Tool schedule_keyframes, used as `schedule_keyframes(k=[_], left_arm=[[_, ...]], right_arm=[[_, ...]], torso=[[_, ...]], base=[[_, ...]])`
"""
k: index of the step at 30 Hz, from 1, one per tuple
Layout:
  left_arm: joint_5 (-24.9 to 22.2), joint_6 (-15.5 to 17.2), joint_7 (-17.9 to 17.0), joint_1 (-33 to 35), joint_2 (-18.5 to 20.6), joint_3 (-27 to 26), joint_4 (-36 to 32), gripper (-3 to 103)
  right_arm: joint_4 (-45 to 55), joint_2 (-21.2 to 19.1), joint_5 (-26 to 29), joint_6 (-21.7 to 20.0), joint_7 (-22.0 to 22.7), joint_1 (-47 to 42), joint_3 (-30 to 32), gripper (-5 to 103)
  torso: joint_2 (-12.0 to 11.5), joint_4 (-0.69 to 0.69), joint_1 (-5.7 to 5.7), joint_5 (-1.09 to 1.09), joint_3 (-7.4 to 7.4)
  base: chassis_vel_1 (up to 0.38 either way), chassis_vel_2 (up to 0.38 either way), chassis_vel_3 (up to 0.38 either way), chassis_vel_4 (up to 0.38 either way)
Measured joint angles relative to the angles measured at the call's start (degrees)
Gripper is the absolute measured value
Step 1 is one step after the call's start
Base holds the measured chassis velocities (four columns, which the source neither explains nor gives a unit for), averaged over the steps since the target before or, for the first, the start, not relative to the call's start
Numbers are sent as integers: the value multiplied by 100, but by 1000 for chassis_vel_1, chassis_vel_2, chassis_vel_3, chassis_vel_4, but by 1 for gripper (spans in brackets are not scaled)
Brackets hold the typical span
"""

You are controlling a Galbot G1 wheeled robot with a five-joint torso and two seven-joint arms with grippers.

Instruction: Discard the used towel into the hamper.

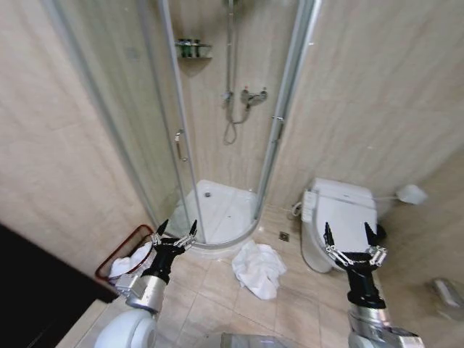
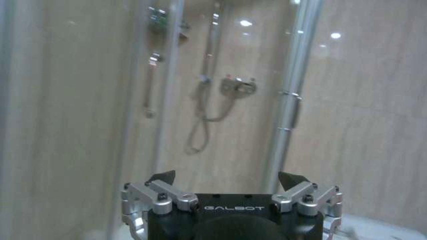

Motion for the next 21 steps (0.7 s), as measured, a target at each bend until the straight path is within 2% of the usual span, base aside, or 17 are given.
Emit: schedule_keyframes(k=[12, 14, 21], left_arm=[[0, 0, 0, 0, 0, 0, 0, 100], [0, 0, 0, 0, 0, 0, 0, 100], [0, 0, 0, 0, 0, 0, 0, 100]], right_arm=[[-49, -4, 5, 25, 1, 4, 9, 100], [-56, -4, 6, 39, 1, -5, 12, 100], [-57, -4, 14, 62, 1, -31, 13, 100]], torso=[[0, -2, 0, 1, 0], [0, 3, 0, 1, 0], [0, 1, 0, 1, 0]], base=[[-111, -105, -107, -114], [-1, -13, -31, -34], [0, 0, 0, 0]])
